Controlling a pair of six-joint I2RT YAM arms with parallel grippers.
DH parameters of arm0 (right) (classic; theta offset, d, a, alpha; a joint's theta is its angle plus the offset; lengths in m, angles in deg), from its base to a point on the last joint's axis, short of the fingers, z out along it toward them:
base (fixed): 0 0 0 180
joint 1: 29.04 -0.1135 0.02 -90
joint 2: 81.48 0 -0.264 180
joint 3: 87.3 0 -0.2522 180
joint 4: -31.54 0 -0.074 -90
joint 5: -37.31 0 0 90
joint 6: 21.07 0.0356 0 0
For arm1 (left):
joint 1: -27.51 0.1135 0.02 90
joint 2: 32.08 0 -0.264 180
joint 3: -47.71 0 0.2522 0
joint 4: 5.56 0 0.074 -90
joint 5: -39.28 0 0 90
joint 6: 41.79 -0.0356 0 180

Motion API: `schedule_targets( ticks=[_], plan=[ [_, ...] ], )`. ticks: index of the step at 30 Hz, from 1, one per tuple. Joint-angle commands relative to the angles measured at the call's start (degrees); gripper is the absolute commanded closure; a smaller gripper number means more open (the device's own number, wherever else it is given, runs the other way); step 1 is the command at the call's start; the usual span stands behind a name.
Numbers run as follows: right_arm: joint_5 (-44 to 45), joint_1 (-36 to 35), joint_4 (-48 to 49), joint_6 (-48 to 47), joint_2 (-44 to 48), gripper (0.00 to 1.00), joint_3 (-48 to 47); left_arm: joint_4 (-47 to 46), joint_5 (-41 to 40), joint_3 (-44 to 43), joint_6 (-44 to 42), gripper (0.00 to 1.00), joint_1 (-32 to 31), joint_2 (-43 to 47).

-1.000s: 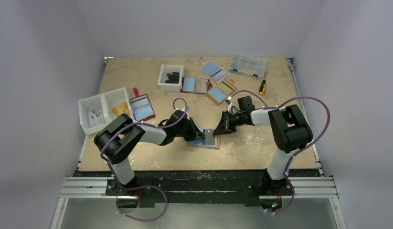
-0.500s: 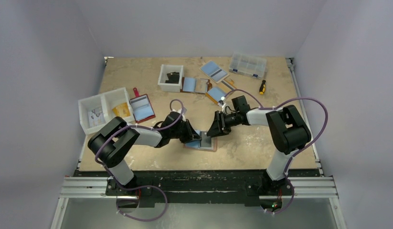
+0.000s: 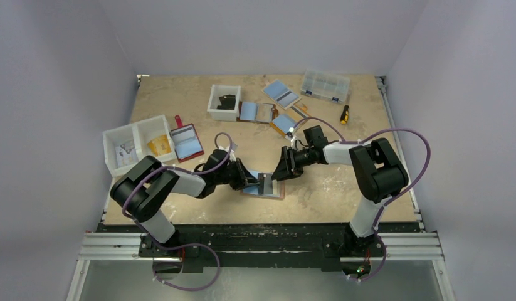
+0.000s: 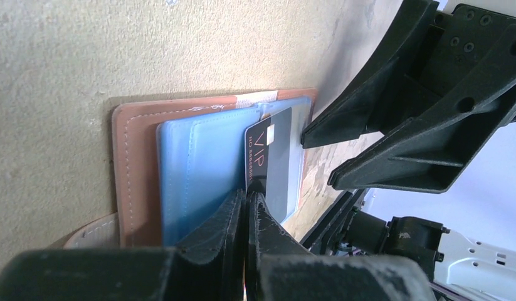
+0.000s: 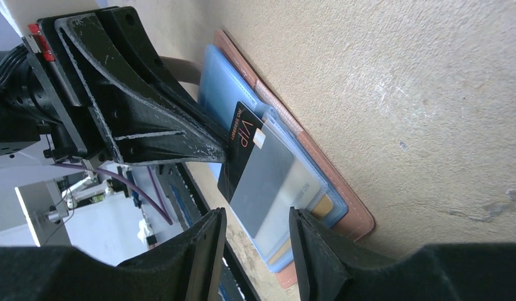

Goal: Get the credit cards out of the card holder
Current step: Remove the credit card from the card holder.

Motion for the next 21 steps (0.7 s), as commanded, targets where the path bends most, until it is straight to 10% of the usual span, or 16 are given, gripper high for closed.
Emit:
schedule_targets(
  ticks=[1,21],
  plan=[
    [9.9,-0.2,-4.1,-4.5,-1.0,0.49,1.0,-3.8,1.7,0.8,0.5,1.00,0.8,2.1],
    [-4.0,-0.3,-6.6,-14.4,3.3,0.42,-1.8,8.7,1.6,0.5,-9.1,1.00,3.7,9.5]
  ],
)
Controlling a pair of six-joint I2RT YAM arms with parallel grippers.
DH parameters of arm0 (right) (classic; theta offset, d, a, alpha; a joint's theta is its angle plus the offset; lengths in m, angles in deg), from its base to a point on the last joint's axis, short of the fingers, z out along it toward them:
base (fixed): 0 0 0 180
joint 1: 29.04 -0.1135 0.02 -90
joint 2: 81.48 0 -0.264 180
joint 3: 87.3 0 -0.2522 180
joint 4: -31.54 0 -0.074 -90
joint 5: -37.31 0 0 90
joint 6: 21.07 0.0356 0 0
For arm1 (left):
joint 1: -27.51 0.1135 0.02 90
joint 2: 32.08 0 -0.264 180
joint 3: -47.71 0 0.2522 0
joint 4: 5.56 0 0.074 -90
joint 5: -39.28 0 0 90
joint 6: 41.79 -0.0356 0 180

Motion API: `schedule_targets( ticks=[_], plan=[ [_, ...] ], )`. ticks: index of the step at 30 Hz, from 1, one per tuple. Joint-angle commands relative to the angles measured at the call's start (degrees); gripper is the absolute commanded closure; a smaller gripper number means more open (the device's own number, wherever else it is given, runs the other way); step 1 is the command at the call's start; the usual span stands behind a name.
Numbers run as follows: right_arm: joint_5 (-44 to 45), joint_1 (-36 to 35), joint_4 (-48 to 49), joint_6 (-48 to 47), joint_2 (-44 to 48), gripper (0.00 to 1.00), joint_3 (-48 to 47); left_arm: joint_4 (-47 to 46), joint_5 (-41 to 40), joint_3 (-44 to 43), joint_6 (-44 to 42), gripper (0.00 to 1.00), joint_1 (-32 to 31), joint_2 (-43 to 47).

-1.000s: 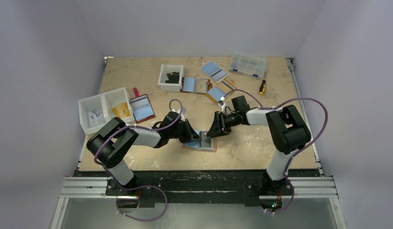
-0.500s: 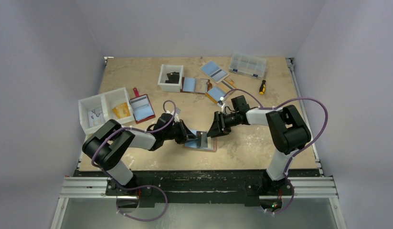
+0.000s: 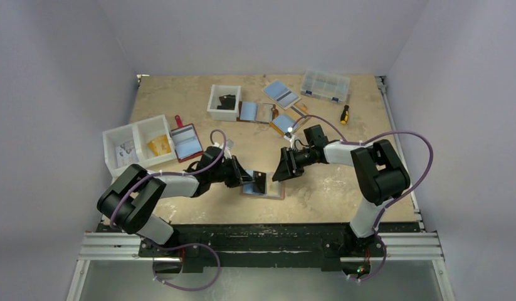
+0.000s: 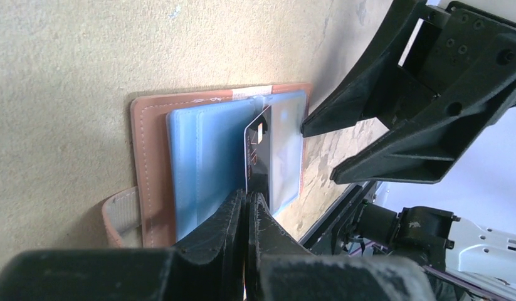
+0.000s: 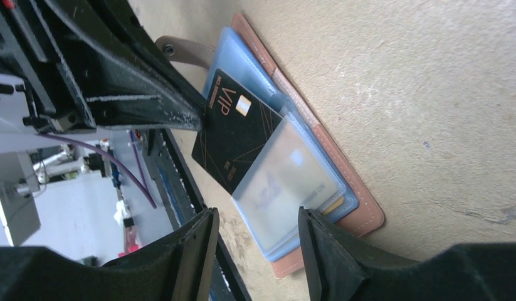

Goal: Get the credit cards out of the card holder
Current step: Remove the credit card from the card holder, then place the credit card in the storage box.

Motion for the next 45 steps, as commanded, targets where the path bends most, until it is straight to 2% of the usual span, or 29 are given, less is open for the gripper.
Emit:
schedule_targets(
  ticks=[1,7,13,17,20,22,24,27,31,34,40,45],
  plan=[
    [-4.1,-0.2,-6.0,-11.5,2.3,0.40,-2.0,2.5,0.3,0.0,-4.7,1.00,0.7,2.9],
    [-11.5,-0.1,-18.2,-28.6,3.7,0.39,-6.8,6.2,-0.9,-0.3,-9.6,1.00,0.8,6.4],
    [-8.9,-0.2,-39.0,-52.6,0.9,0.34,-17.3,10.6,-1.7,-1.8,-14.7,1.00,0.8,9.7],
    [-9.0,-0.1,-48.2,-63.1,-2.5,0.29,-24.4,12.7,-2.1,-3.2,-18.3,1.00,0.8,11.0],
    [-9.1,-0.2,-53.4,-75.4,-2.7,0.20,-28.3,14.3,-2.0,-4.8,-20.4,1.00,0.8,11.4],
    [-8.6,-0.2,-53.8,-80.1,-2.1,0.03,-29.6,14.5,-1.5,-5.7,-21.5,1.00,0.8,11.9],
    [-9.1,-0.2,-54.9,-85.2,-2.2,0.01,-31.0,14.6,-1.2,-6.3,-22.4,1.00,0.8,12.6],
    [-10.9,-0.2,-55.6,-87.3,-3.4,0.01,-33.4,14.8,-1.0,-7.1,-23.7,1.00,0.8,14.2],
    [-12.8,-0.3,-64.4,-95.6,-7.0,0.01,-40.4,14.6,-0.3,-7.2,-24.3,1.00,0.8,16.1],
    [-13.2,-0.5,-68.7,-98.3,-8.6,0.01,-44.1,14.0,0.5,-7.2,-24.1,1.00,0.7,17.0],
    [-10.3,-2.9,-69.5,-98.1,-8.1,0.02,-46.0,13.0,1.6,-8.2,-24.0,1.00,0.3,17.6],
    [-7.6,-4.5,-63.8,-90.5,-7.7,0.04,-46.2,12.2,2.3,-9.9,-24.3,1.00,-1.2,16.4]
  ],
)
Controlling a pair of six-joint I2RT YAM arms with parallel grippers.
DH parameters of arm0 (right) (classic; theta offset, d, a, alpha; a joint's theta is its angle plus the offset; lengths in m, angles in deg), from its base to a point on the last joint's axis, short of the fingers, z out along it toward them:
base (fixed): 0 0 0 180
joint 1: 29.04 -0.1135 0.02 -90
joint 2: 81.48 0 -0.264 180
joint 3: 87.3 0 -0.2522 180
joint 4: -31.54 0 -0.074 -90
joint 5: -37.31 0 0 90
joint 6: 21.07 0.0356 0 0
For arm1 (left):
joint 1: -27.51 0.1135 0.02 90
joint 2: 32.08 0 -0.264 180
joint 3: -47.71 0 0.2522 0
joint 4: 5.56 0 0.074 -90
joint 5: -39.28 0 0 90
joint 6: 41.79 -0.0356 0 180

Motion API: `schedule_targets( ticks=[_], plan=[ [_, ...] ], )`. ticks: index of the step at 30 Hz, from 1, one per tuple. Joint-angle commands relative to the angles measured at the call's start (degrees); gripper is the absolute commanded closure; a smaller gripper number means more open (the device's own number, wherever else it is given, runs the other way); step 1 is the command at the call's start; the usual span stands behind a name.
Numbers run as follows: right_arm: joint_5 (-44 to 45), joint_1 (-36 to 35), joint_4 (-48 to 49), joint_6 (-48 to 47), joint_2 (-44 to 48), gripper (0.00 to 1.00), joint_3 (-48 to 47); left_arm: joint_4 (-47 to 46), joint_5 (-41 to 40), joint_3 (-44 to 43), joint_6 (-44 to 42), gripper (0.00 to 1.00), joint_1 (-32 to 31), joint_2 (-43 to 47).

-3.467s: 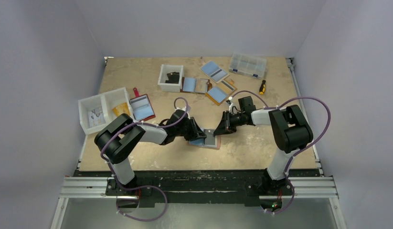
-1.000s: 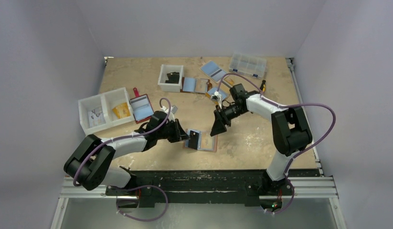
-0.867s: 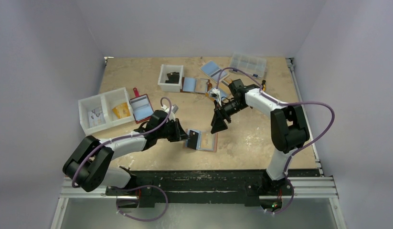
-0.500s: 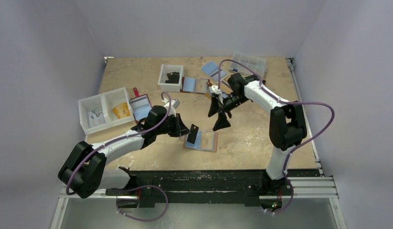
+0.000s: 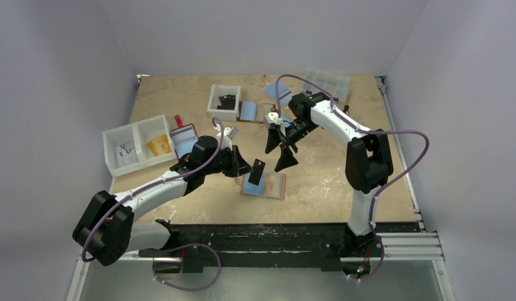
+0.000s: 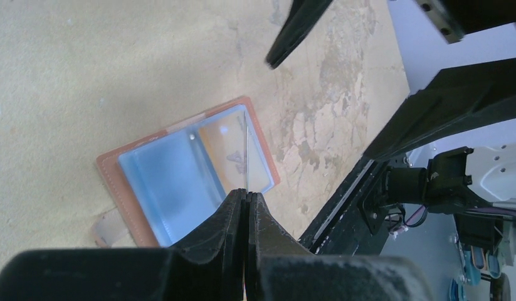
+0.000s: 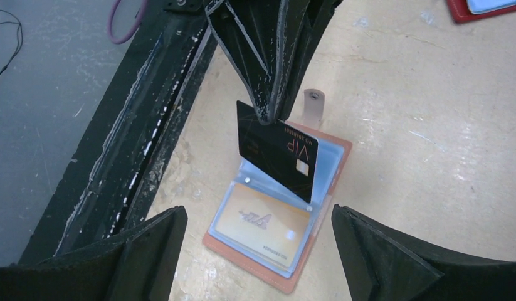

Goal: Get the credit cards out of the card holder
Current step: Place the credit card in the storage box.

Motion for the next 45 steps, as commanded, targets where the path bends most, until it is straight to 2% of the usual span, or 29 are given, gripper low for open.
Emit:
schedule_targets(
  ticks=[1,13,18,25,28,29,33,35,38,41,45],
  plan=[
    [3.0,-1.6,3.0,4.9,1.3,0.06,-2.5,-3.8,2.2,-3.8,-1.8,1.00,-1.4,-0.1],
    [3.1,-3.6,-0.2,3.3,-1.3,0.22,-4.5,-5.1,3.5,-6.5,-2.0,1.00,-3.0,-1.7],
    [3.5,-4.6,-2.8,2.8,-3.2,0.44,-6.3,-5.2,3.8,-7.2,-2.1,1.00,-3.6,-1.8],
    [3.9,-4.7,-4.6,5.0,-4.9,0.89,-8.8,-4.5,3.1,-7.5,-2.0,1.00,-3.8,-1.1],
    [3.3,-4.7,-4.7,6.5,-4.2,0.96,-8.7,-2.3,0.6,-8.6,-1.5,1.00,-3.8,-0.2],
    [3.3,-4.7,-4.8,7.4,-4.0,0.98,-8.6,-1.1,-0.8,-9.5,-1.4,0.96,-3.8,0.4],
    [2.8,-4.7,-5.2,10.3,-2.0,1.00,-6.9,6.8,-4.8,-14.1,-1.8,0.66,-3.5,2.3],
    [1.9,-4.6,-4.4,11.7,-0.4,1.00,-5.5,10.4,-6.1,-16.4,-1.7,0.56,-3.0,3.5],
    [1.1,-4.3,-3.9,13.5,2.2,1.00,-3.4,13.5,-7.4,-18.9,0.1,0.30,-1.9,5.5],
    [-0.2,-4.0,-3.6,14.4,5.7,1.00,-0.7,14.7,-6.9,-21.4,1.8,0.12,-0.3,7.4],
    [-1.6,-3.2,0.4,19.7,10.6,1.00,2.6,14.3,-5.6,-22.9,4.1,0.05,1.3,9.6]
  ],
)
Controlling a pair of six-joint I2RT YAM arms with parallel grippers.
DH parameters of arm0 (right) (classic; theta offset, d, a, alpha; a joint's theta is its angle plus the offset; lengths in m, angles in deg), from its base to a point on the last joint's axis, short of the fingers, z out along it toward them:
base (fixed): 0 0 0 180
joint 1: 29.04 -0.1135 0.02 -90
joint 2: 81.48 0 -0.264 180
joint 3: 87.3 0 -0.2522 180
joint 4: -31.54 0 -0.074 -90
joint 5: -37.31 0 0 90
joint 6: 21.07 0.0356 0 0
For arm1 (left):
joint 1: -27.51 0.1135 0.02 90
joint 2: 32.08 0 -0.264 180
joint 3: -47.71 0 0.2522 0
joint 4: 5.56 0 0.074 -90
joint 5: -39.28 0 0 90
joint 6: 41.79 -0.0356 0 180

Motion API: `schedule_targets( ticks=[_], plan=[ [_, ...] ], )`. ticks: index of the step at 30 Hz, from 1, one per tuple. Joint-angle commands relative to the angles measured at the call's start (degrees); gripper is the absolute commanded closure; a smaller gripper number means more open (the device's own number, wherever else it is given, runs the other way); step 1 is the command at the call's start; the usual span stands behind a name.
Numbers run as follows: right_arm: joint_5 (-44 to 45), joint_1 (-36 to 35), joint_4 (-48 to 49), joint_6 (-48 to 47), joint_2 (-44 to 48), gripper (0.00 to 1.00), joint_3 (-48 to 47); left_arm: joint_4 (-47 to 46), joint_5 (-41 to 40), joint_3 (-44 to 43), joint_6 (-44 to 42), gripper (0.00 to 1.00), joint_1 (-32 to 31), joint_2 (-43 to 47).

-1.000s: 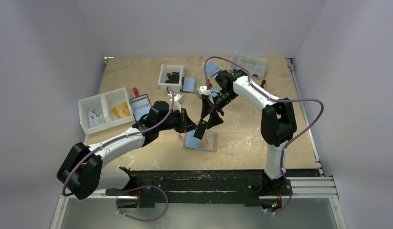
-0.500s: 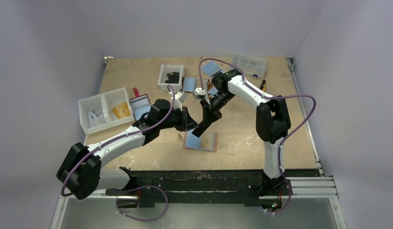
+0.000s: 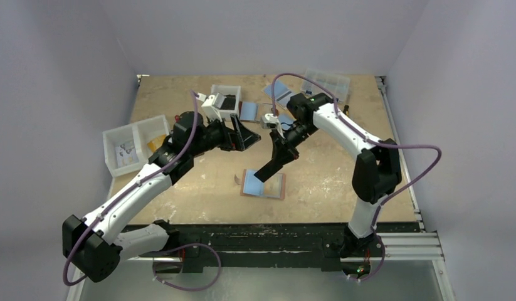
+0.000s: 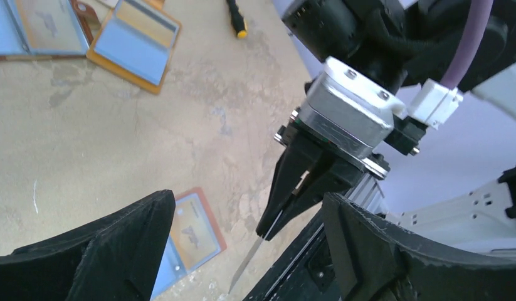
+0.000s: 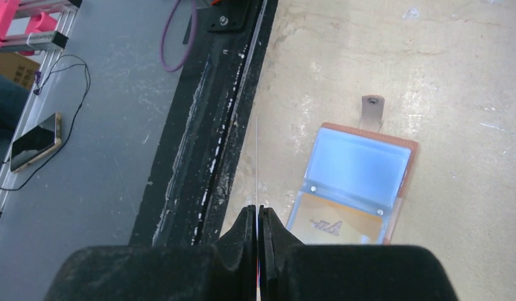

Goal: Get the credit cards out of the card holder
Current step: Place the credit card in the storage box.

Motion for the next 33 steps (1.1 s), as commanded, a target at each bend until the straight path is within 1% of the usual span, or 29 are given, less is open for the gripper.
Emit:
schedule_targets(
  ticks=[1,8,13,14,16,19,24,25,27,28,31,33],
  plan=[
    [-4.0,1.3,4.7,6.9,6.7,1.00,3.0,-0.2,1.0,-2.9,3.5,0.05,1.7,2.9],
    [-8.3,5.9,12.4,15.2,13.4,1.00,9.3,-4.5,2.7,-1.0,8.5,0.07,2.1,5.5],
    [-13.1,11.7,20.0,24.1,17.2,1.00,14.5,-13.3,2.0,3.5,13.9,0.06,2.1,7.5],
    [-14.1,12.8,22.1,26.4,18.0,1.00,15.8,-14.2,1.4,4.3,15.7,0.04,2.1,7.6],
    [-15.7,14.9,26.7,31.3,19.7,1.00,18.5,-15.2,0.2,5.7,18.7,0.01,2.1,7.4],
    [-17.7,17.3,35.4,40.2,22.4,1.00,23.1,-18.5,0.4,7.9,22.2,0.01,2.1,6.3],
    [-20.5,20.7,52.5,58.0,25.3,1.00,30.6,-31.5,3.6,13.9,29.0,0.01,2.1,3.0],
    [-21.0,21.2,55.5,61.6,25.6,1.00,31.7,-32.4,4.0,14.6,29.6,0.01,2.0,2.2],
    [-22.0,22.0,59.6,66.6,25.9,1.00,32.9,-32.9,4.4,14.6,29.3,0.02,1.7,0.9],
    [-22.3,22.2,60.1,67.4,25.9,1.00,33.0,-31.6,4.1,14.1,28.3,0.03,1.4,0.2],
    [-22.2,22.5,59.1,67.5,25.1,1.00,32.1,-25.0,3.5,10.8,22.8,0.03,0.5,-1.9],
    [-21.7,22.4,56.4,65.3,24.4,1.00,30.9,-20.7,3.4,7.9,17.8,0.04,-0.3,-3.4]
  ],
)
